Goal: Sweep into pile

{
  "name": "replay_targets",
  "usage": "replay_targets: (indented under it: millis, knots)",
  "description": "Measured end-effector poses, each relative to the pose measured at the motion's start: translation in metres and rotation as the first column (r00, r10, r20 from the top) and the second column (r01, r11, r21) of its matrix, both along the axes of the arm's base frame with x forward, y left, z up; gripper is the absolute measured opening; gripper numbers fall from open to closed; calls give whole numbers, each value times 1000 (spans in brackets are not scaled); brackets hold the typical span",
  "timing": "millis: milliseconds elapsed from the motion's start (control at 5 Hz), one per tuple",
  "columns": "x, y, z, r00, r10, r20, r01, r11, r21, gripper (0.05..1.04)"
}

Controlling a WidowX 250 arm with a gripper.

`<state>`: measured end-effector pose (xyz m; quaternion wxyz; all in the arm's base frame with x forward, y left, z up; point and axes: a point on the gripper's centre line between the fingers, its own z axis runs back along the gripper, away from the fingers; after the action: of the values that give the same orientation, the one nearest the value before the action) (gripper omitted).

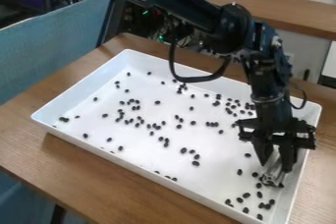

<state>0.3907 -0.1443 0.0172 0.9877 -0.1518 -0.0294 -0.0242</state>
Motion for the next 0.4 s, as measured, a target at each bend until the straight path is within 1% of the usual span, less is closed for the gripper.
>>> replay_targets:
  millis: [200,400]
  knots:
    - [1,19,-5,1000,13,-27,-13,1000,28,381]
    - [-4,51,-7,998,47,-38,-44,996,72,381]
